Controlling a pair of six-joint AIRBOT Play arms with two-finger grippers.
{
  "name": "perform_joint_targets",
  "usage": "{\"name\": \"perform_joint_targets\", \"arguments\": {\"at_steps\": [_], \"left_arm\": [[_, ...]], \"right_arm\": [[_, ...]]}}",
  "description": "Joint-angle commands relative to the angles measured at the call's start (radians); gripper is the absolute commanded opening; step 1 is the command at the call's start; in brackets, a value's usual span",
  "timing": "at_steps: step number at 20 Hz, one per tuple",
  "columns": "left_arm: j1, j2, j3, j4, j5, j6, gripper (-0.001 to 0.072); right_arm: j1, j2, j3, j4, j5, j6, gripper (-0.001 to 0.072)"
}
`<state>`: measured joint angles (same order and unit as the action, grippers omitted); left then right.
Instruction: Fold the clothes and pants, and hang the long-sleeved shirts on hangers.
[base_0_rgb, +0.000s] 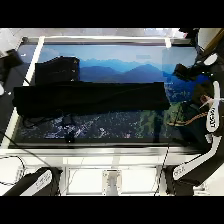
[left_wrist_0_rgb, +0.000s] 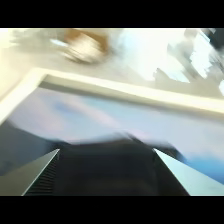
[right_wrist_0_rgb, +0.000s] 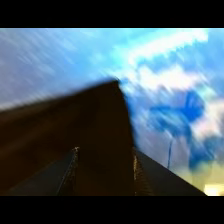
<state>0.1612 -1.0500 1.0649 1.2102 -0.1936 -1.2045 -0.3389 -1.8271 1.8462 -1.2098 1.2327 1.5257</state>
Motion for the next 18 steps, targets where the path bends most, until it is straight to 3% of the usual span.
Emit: {"name": "perform_joint_targets", "arguments": {"at_steps": [1,2,3,4,7,11,12,18], "left_arm": [[-0.206,0.031,0.001,0.106,-0.255,0.000,0.0632],[-0.266,0.012,0.001,0.107,-0.275,0.000,0.0631],[-0.319,-0.009,0.002,0.106,-0.283,0.000,0.0629],[-0.372,-0.035,0.002,0.106,-0.283,-0.001,0.0614],[-0.501,-0.131,0.003,0.106,-0.278,-0.001,0.0613],[-0.618,-0.294,0.034,0.106,-0.279,-0.001,0.0523],[-0.640,-0.331,0.048,0.106,-0.279,-0.001,0.0459],[-0.685,-0.433,0.123,0.106,-0.278,-0.001,0.0448]], "right_arm": [[-0.113,-0.046,0.022,0.179,0.229,-0.095,0.0408],[-0.150,-0.070,0.022,0.249,0.249,-0.124,0.0520],[-0.183,-0.094,0.021,0.287,0.251,-0.131,0.0586],[-0.203,-0.113,0.021,0.303,0.248,-0.132,0.0600],[-0.214,-0.174,0.021,0.304,0.243,-0.188,0.0600],[-0.187,-0.271,0.021,0.309,0.240,-0.204,0.0599],[-0.178,-0.289,0.021,0.315,0.240,-0.216,0.0599],[-0.104,-0.352,0.022,0.321,0.214,-0.234,0.0593]]}}
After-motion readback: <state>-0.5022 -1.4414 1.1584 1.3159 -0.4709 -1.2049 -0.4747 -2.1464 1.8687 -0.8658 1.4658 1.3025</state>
